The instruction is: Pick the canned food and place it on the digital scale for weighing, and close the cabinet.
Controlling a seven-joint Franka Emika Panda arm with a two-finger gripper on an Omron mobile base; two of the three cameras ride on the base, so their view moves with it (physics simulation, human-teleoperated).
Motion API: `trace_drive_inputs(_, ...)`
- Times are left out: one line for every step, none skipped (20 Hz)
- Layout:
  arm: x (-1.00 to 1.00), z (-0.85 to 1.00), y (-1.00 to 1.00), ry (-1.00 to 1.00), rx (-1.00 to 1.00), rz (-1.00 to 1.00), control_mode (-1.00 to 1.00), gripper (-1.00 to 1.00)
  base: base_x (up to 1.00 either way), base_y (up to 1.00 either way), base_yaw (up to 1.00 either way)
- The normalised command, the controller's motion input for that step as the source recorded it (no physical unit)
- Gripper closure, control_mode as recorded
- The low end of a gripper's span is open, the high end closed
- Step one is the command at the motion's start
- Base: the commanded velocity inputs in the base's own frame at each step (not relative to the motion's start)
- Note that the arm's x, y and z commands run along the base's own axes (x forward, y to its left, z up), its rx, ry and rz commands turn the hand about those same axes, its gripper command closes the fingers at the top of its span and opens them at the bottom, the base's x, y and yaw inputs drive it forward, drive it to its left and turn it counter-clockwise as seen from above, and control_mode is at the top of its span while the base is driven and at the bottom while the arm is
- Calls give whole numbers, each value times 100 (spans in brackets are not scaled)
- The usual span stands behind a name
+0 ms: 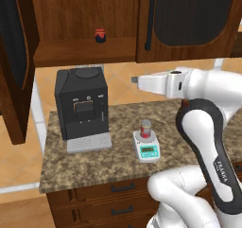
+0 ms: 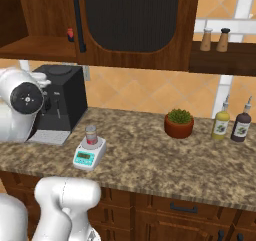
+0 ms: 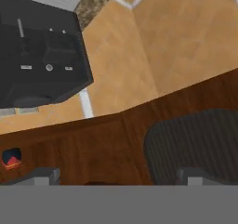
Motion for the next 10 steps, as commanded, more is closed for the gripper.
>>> trace_drive_inputs(0, -23, 75, -20, -9, -8, -100, -100, 0, 0, 0)
trace_drive_inputs(0, -26, 60, -14, -6, -1, -100, -100, 0, 0, 0)
trace_drive_inputs(8, -24, 37, -7, -3, 0, -100, -100, 0, 0, 0)
trace_drive_inputs(11, -24, 23, -1, 0, 0, -100, -100, 0, 0, 0)
trace_drive_inputs(10, -25, 11, -1, 0, 1, -100, -100, 0, 0, 0)
trace_drive_inputs(0, -28, 2, -4, 0, 0, -100, -100, 0, 0, 0)
trace_drive_inputs(0, -19, 0, -11, 0, 0, -100, -100, 0, 0, 0)
trace_drive_inputs(-7, -21, -4, -14, 0, 0, -100, -100, 0, 0, 0)
trace_drive_inputs(0, -38, 0, -8, 1, 0, -100, -100, 0, 0, 0)
trace_drive_inputs(0, -44, 0, -10, 4, 0, -100, -100, 0, 0, 0)
